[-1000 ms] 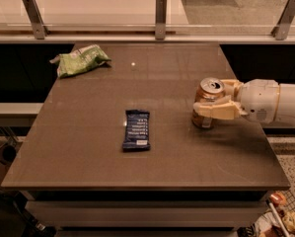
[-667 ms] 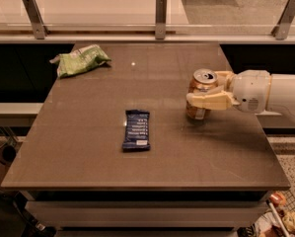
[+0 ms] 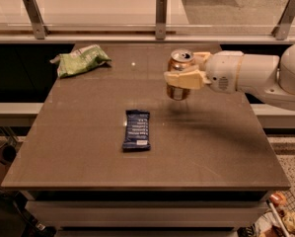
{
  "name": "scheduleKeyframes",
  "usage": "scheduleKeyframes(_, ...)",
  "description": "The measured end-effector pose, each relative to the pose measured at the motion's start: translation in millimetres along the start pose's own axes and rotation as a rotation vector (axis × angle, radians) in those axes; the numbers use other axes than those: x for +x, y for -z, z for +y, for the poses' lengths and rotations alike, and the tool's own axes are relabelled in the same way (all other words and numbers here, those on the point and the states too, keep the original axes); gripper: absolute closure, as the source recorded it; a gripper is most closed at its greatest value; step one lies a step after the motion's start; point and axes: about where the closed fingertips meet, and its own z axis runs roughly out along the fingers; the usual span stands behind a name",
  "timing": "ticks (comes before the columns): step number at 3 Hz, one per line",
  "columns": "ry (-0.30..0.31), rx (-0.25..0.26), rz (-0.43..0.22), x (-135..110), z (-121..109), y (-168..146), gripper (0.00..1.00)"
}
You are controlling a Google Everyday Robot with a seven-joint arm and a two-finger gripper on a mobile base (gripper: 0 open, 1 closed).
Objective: Move orange can near green jalapeno chip bag
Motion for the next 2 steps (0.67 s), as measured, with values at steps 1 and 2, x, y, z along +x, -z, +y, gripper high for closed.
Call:
scheduleKeyframes(1, -0.005, 0.051, -0.026, -10.2, -10.7, -29.8, 1.0)
scheduleKeyframes(2, -0.014, 0.087, -0.069, -17.8, -20.2, -63.7, 1.0)
